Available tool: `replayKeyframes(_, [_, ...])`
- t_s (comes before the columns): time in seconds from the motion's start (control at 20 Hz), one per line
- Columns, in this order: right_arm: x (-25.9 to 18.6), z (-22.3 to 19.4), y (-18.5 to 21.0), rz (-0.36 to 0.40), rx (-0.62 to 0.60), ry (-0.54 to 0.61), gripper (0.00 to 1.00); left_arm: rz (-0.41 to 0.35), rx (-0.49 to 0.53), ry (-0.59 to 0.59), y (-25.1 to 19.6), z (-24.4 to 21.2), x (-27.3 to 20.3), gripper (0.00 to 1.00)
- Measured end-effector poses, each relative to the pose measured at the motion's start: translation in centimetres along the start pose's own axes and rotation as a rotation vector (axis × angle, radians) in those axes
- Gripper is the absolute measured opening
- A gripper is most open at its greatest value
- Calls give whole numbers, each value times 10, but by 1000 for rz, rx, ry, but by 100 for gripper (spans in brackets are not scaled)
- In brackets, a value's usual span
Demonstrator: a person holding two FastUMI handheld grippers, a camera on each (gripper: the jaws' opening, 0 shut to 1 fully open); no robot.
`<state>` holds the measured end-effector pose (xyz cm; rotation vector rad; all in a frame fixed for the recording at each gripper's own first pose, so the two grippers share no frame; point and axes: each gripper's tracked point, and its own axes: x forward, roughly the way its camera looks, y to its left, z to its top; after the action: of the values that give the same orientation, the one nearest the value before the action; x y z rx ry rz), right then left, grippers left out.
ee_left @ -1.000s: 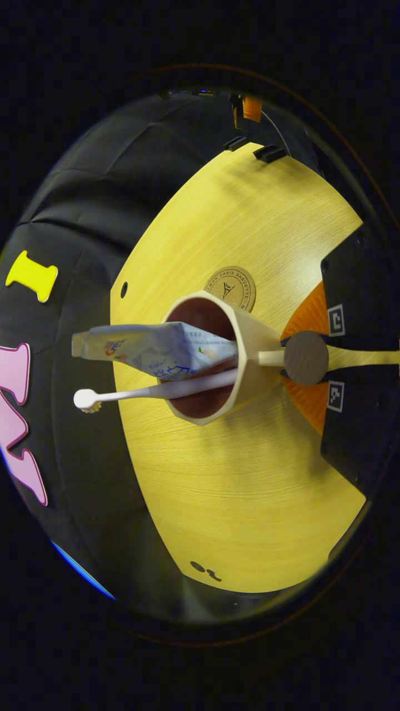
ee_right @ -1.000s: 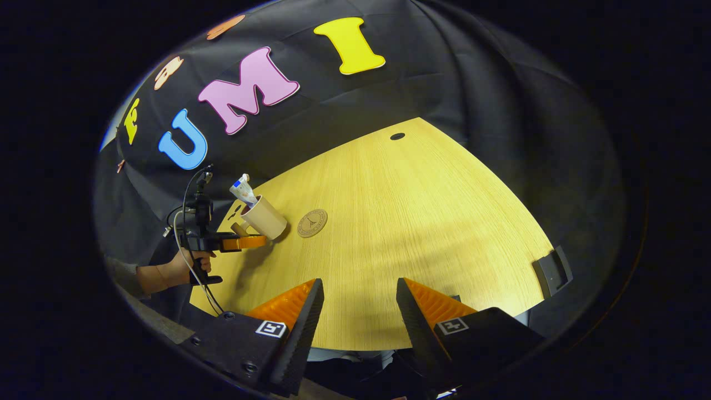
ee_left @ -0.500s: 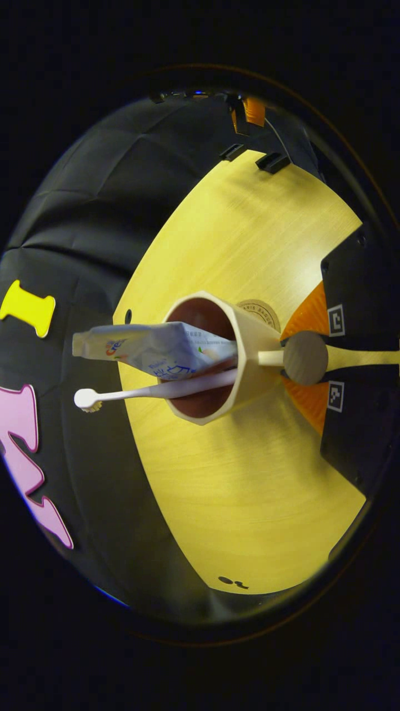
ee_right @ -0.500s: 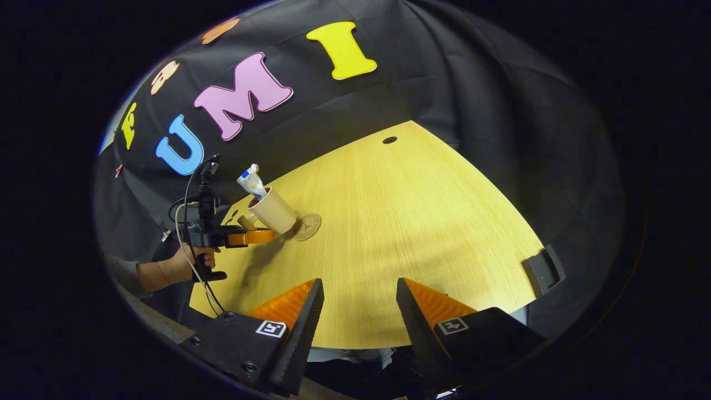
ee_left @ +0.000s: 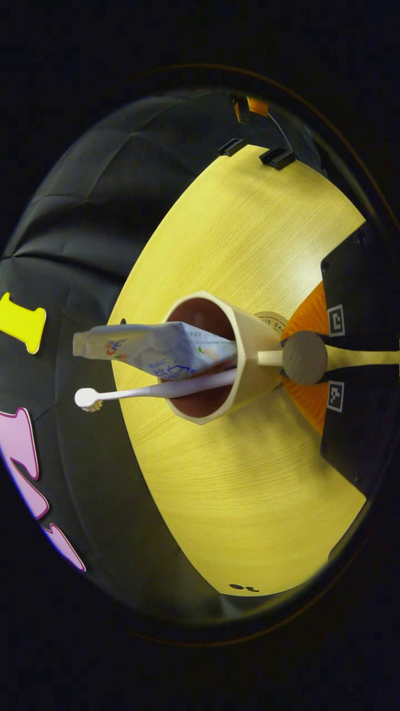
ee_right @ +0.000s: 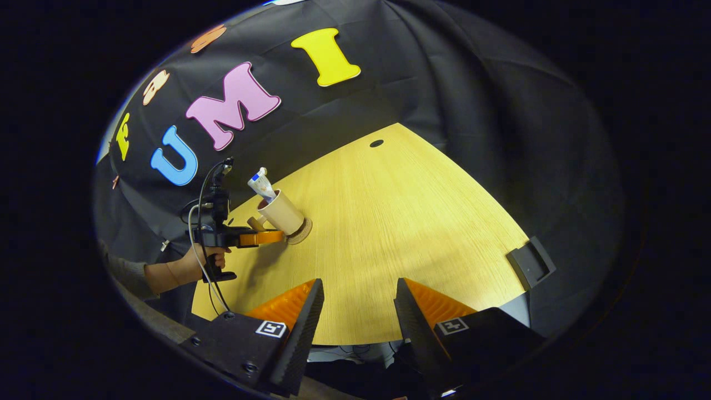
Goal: Put the toothbrush and toothpaste on the desktop into the cup, then pick up the cup and place it on the coaster on the desktop.
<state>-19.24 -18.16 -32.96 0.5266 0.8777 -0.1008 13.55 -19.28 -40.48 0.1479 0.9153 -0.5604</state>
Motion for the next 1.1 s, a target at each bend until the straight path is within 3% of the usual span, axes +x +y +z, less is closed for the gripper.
replayKeyframes(0.5, [3, 5, -13, -11, 25, 4, 82, 25, 25, 27, -1, -8, 10, 14])
replayKeyframes(1.0, [8, 12, -11, -9, 25, 2, 82, 48, -15, 37, -5, -17, 11, 28])
replayKeyframes(1.05, [8, 12, -11, -10, 27, 0, 82, 44, -15, 29, -6, -15, 10, 23])
replayKeyframes(1.1, [9, 13, -11, -11, 28, -1, 82, 44, -14, 24, -6, -14, 9, 29])
